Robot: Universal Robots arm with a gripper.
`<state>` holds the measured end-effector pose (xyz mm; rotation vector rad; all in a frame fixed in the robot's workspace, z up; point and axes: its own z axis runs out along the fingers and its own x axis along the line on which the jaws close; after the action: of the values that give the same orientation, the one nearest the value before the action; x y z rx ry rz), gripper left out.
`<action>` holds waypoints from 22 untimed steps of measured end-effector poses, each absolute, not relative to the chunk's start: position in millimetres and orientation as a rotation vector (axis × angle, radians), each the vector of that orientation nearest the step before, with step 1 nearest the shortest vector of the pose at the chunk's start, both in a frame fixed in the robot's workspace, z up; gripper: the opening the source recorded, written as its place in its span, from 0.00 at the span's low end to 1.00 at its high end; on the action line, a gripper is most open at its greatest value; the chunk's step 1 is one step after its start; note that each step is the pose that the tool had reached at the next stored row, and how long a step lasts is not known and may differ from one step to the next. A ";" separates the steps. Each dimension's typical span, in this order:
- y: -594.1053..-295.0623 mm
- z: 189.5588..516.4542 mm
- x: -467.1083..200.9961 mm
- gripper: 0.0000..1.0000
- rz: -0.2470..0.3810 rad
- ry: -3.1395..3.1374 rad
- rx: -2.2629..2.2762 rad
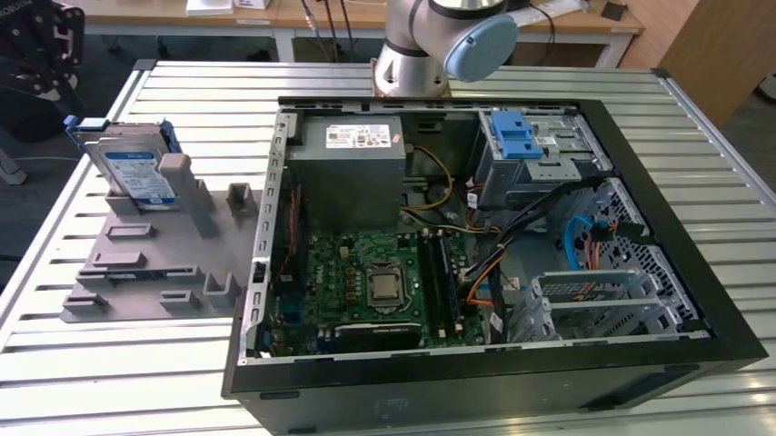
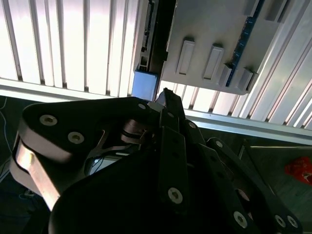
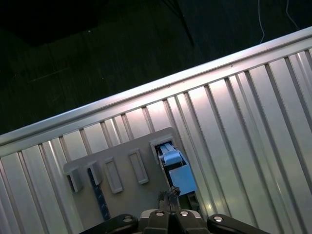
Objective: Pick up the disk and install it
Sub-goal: 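Pick up the disk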
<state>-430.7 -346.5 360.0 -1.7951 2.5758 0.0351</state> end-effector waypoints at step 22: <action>-338.0 350.7 -429.3 0.11 0.037 2.366 -2.053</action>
<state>-429.3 -338.0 350.7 -2.0527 2.3665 0.0371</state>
